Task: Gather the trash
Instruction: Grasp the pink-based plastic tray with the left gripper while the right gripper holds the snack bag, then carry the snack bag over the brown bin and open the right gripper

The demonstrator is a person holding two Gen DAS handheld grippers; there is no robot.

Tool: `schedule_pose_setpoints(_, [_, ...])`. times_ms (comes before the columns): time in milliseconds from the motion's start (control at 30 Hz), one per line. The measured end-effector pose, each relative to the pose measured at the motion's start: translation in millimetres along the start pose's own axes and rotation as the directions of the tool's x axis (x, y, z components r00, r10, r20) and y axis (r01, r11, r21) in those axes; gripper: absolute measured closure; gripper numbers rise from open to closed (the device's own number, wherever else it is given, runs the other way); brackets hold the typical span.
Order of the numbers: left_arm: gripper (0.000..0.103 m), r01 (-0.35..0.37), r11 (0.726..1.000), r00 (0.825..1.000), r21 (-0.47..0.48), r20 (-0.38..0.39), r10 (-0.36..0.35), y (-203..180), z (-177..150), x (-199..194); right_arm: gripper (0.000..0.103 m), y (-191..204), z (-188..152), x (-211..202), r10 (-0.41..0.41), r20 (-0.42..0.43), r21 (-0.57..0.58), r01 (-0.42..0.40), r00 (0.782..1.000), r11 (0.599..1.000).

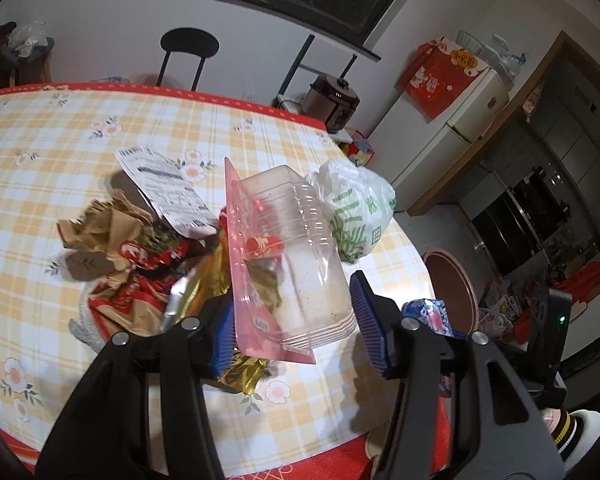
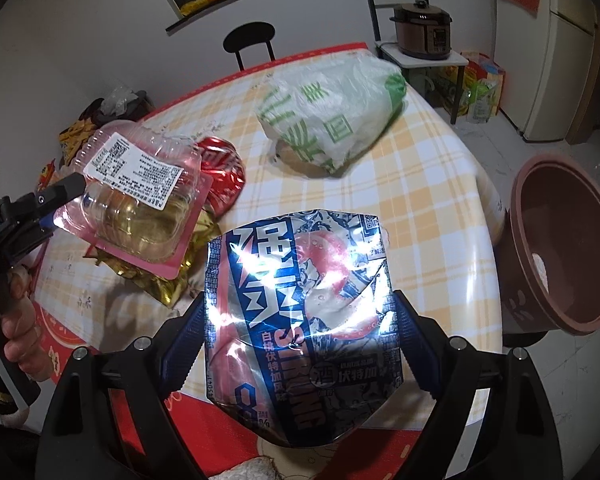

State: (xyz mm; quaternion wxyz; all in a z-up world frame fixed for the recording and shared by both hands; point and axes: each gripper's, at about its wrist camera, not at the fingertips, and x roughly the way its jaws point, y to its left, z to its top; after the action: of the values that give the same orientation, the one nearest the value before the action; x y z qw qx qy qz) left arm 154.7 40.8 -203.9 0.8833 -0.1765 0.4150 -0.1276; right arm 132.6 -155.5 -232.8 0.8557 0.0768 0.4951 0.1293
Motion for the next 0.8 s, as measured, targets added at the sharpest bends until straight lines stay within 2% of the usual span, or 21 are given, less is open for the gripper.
schedule_pose_setpoints(367, [0.050,0.016,1.000,0.997,0.026,0.078,-0.018,-7,8,-32,0.017,7,18,-46,-0.024,0.110,-0.020,0.026,0.994,0.999])
schedule_pose_setpoints(600, [0.050,0.013,1.000,0.994,0.022,0.104,-0.016,-29,9,-35,0.017,-33,18,-66,-0.037,0.144,0.002,0.037,0.989,0.999])
schedule_pose_setpoints(800, [0.050,0.009,1.000,0.992,0.005,0.123,-0.010,-66,11,-29,0.017,-81,27,-87,-0.034,0.178,0.033,0.029,0.983,0.999])
